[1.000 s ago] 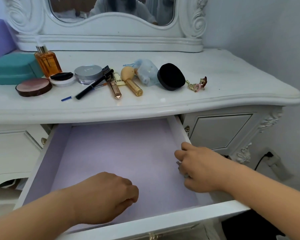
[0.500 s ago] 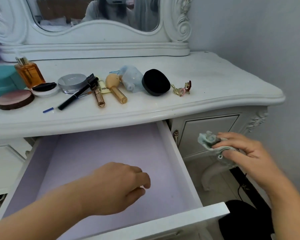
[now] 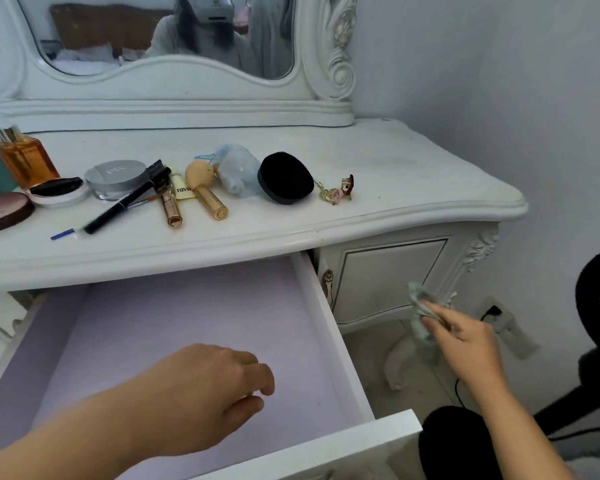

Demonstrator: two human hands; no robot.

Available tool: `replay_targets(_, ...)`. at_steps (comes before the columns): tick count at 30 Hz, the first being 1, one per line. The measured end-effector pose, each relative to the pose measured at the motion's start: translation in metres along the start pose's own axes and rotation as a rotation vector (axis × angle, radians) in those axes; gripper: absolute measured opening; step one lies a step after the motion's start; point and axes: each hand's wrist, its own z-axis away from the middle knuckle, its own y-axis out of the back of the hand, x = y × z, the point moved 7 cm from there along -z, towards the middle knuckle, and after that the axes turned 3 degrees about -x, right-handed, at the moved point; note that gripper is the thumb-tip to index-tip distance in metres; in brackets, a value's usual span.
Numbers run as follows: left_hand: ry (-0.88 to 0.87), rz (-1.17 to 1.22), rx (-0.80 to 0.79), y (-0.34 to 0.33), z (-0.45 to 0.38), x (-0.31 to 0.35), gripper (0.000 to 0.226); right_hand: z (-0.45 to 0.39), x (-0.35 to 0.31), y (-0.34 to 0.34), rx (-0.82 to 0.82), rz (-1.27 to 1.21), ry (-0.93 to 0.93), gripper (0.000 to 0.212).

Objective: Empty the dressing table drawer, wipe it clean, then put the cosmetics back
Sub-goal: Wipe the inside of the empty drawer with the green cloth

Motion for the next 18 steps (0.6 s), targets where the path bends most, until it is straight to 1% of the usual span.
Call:
replay_targets(1, -0.005, -0.013, -0.004, 0.001, 0.000, 0.000, 0.030, -0.001, -0.003, 0.000, -0.006, 0.020, 0.011, 0.028)
replay_targets(3, -0.002, 0.001, -0.018, 0.001, -0.001, 0.002, 0.030, 0.002, -0.010, -0.006, -0.084, 0.042, 0.022, 0.030)
replay_targets(5, -0.004, 0.001, -0.009, 0.003, -0.003, 0.001, 0.031, 0.002, -0.016, -0.002, -0.048, 0.012, 0.041, 0.028)
replay_targets(7, -0.015, 0.002, -0.013, 0.003, -0.004, -0.001, 0.032, -0.001, -0.023, -0.005, -0.077, 0.006, 0.051, 0.022)
replay_targets(9, -0.022, -0.011, -0.029, 0.002, -0.005, -0.002, 0.041, 0.000, -0.036, -0.010, -0.119, 0.002, 0.097, 0.021)
replay_targets(10, -0.031, -0.026, -0.032, 0.004, -0.007, -0.002, 0.047, 0.000, -0.046, -0.007, -0.109, -0.032, 0.114, 0.021)
replay_targets(11, -0.037, -0.028, -0.028, 0.007, -0.009, -0.002, 0.046, -0.001, -0.058, -0.002, -0.083, -0.076, 0.129, 0.023)
replay_targets(13, -0.050, -0.001, 0.000, 0.018, -0.018, 0.001, 0.036, -0.008, -0.082, 0.014, -0.010, -0.177, 0.163, 0.029)
replay_targets(14, -0.056, 0.012, 0.027, 0.025, -0.025, 0.002, 0.036, -0.013, -0.094, 0.022, 0.015, -0.234, 0.180, 0.031)
replay_targets(16, -0.077, 0.010, 0.102, 0.042, -0.042, 0.008, 0.039, -0.022, -0.115, 0.036, 0.048, -0.400, 0.195, 0.031)
replay_targets(18, -0.113, 0.034, 0.214, 0.062, -0.063, 0.015, 0.043, -0.032, -0.131, 0.047, 0.085, -0.540, 0.212, 0.027)
